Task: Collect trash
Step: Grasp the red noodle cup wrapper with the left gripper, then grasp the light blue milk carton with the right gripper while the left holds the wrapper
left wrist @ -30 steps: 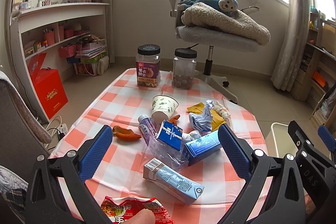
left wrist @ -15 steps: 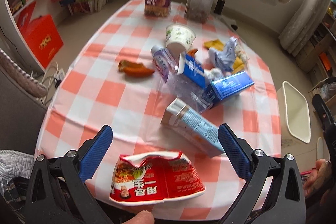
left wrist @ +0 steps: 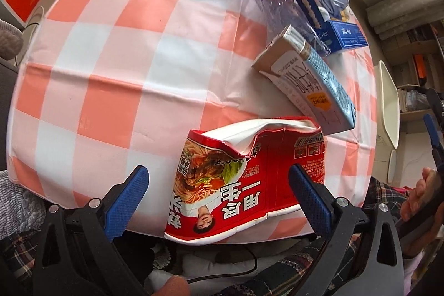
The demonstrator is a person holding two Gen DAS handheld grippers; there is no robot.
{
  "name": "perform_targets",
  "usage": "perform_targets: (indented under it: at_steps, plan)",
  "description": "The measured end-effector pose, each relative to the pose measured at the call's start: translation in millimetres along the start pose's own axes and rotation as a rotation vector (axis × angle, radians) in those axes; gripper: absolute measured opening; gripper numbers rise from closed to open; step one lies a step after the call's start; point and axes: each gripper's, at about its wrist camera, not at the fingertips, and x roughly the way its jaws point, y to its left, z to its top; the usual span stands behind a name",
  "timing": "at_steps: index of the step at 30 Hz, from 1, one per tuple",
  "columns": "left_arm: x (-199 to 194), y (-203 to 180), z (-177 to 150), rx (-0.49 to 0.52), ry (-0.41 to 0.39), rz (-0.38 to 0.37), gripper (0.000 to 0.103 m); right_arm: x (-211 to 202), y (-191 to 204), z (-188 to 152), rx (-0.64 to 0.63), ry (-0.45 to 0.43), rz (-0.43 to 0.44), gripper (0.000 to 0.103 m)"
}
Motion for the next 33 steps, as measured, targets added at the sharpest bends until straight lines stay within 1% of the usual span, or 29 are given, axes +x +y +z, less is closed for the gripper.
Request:
perform_targets:
  at_steps: [3, 6, 7, 8, 9, 10, 11, 12, 14, 15, 18, 21, 22, 24, 25, 27, 29, 30, 31, 32, 33]
  plan:
    - [12, 3, 1, -0.012, 0.042, -0.069, 0.097, 9, 2, -4, -0.002, 0.035, 0.001, 0.096]
    - [12, -5, 2, 0.027, 0.036, -0.082, 0.096, 16, 4, -6, -0.010, 0.063, 0.003, 0.096]
    - [12, -9, 2, 0.043, 0.031, -0.088, 0.090, 18, 5, -7, -0.016, 0.070, 0.002, 0.096]
    - [13, -13, 3, 0.056, 0.032, -0.097, 0.079, 20, 6, -8, -0.022, 0.078, 0.001, 0.096]
    - [13, -15, 3, 0.063, 0.033, -0.108, 0.072, 22, 7, -9, -0.027, 0.087, 0.001, 0.096]
    - [13, -15, 3, 0.065, 0.031, -0.119, 0.060, 24, 8, -10, -0.032, 0.099, 0.004, 0.096]
    - [12, -18, 5, 0.065, 0.023, -0.127, 0.051, 27, 8, -11, -0.037, 0.113, 0.008, 0.096]
    - [9, -19, 5, 0.066, 0.011, -0.137, 0.049, 30, 9, -12, -0.044, 0.129, 0.014, 0.096]
    - [1, -25, 7, 0.071, -0.013, -0.165, 0.036, 36, 12, -15, -0.058, 0.156, 0.026, 0.096]
    - [-4, -27, 8, 0.078, -0.027, -0.176, 0.033, 38, 15, -16, -0.071, 0.171, 0.036, 0.096]
    - [-19, -38, 7, 0.118, -0.084, -0.146, 0.032, 45, 26, -22, -0.120, 0.219, 0.108, 0.096]
    - [-43, -39, 9, 0.142, -0.158, -0.124, 0.031, 49, 48, -30, -0.230, 0.250, 0.158, 0.096]
    - [-53, -40, 11, 0.148, -0.194, -0.102, 0.031, 50, 56, -34, -0.280, 0.253, 0.168, 0.096]
    - [-68, -41, 14, 0.155, -0.273, -0.034, 0.032, 51, 75, -41, -0.388, 0.257, 0.184, 0.096]
    - [-75, -38, 16, 0.148, -0.312, -0.002, 0.032, 52, 83, -46, -0.437, 0.258, 0.190, 0.096]
    - [-86, -31, 21, 0.118, -0.379, 0.035, 0.032, 57, 98, -54, -0.507, 0.261, 0.190, 0.096]
    - [-91, -26, 25, 0.090, -0.425, 0.056, 0.032, 64, 108, -61, -0.535, 0.284, 0.198, 0.095]
    - [-92, -23, 27, 0.082, -0.437, 0.061, 0.032, 68, 111, -64, -0.539, 0.302, 0.209, 0.091]
    - [-91, -21, 29, 0.078, -0.442, 0.064, 0.032, 72, 114, -66, -0.538, 0.320, 0.220, 0.088]
    - [-91, -18, 31, 0.075, -0.443, 0.068, 0.032, 77, 117, -66, -0.533, 0.339, 0.229, 0.087]
    - [-89, -16, 26, 0.074, -0.444, 0.071, 0.032, 82, 118, -66, -0.523, 0.355, 0.239, 0.085]
